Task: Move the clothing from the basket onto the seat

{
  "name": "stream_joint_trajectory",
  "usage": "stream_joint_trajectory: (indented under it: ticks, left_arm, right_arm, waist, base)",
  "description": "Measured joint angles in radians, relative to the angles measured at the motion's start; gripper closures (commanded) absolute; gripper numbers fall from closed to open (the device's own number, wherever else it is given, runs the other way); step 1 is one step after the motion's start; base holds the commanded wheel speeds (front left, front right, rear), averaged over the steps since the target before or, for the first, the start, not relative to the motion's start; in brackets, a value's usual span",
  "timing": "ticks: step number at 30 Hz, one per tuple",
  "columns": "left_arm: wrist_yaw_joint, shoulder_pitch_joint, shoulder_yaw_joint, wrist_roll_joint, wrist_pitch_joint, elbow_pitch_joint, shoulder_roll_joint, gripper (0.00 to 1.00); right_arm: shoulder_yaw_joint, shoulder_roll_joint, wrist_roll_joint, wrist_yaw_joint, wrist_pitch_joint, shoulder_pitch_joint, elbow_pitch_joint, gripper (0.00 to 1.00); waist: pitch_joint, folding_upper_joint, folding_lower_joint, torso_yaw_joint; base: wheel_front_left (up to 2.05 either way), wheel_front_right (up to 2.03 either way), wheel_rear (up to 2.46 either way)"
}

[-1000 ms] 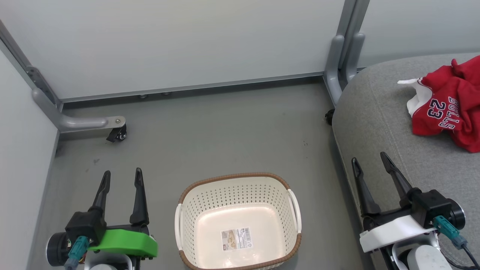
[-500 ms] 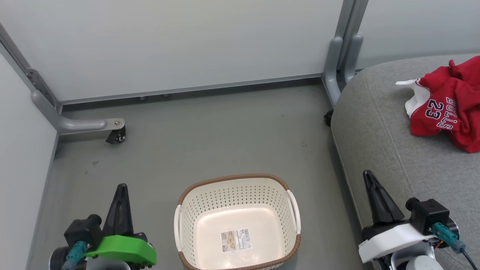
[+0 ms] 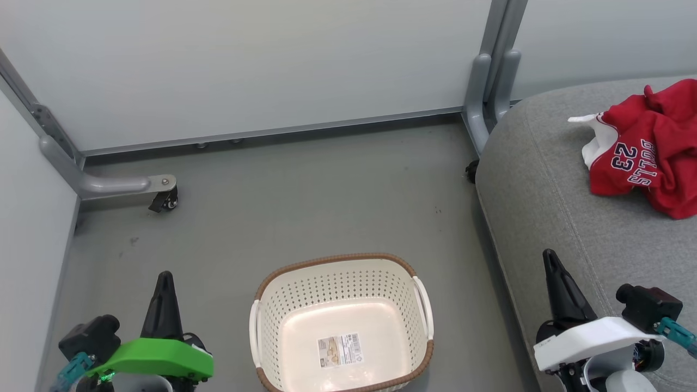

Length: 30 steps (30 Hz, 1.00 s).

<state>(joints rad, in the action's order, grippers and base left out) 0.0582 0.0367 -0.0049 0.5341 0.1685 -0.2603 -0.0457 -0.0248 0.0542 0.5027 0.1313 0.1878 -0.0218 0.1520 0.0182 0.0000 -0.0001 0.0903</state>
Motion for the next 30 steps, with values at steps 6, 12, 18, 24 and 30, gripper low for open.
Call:
stream_joint_trajectory:
  ticks: [6,12,18,24,30]
  left_arm:
    - [0.005,0.002,0.008,0.097,-0.025,0.002,0.000,1.00]
    - [0.011,0.006,0.018,0.183,-0.046,0.004,0.000,1.00]
    - [0.014,0.012,0.029,0.268,-0.070,0.006,0.000,1.00]
    - [0.018,0.017,0.037,0.343,-0.089,0.007,0.000,1.00]
    - [0.021,0.021,0.044,0.416,-0.108,0.009,0.000,1.00]
  right_arm:
    - [0.005,0.004,0.105,0.000,-0.022,-0.010,0.008,1.00]
    - [0.009,0.007,0.200,0.000,-0.041,-0.013,0.016,1.00]
    - [0.014,0.011,0.289,0.000,-0.058,-0.021,0.023,1.00]
    - [0.018,0.016,0.373,0.000,-0.075,-0.030,0.030,1.00]
    - [0.023,0.019,0.454,0.000,-0.093,-0.032,0.037,1.00]
  waist:
    - [-0.001,0.0000,0.0000,-0.005]
    - [-0.002,0.0000,0.0000,-0.010]
    - [-0.003,0.0000,0.0000,-0.015]
    - [-0.004,0.0000,0.0000,-0.020]
    - [-0.005,0.0000,0.0000,-0.025]
  base:
    - [0.00,0.00,0.00]
    - [0.00,0.00,0.00]
    - [0.00,0.00,0.00]
    - [0.00,0.00,0.00]
    - [0.00,0.00,0.00]
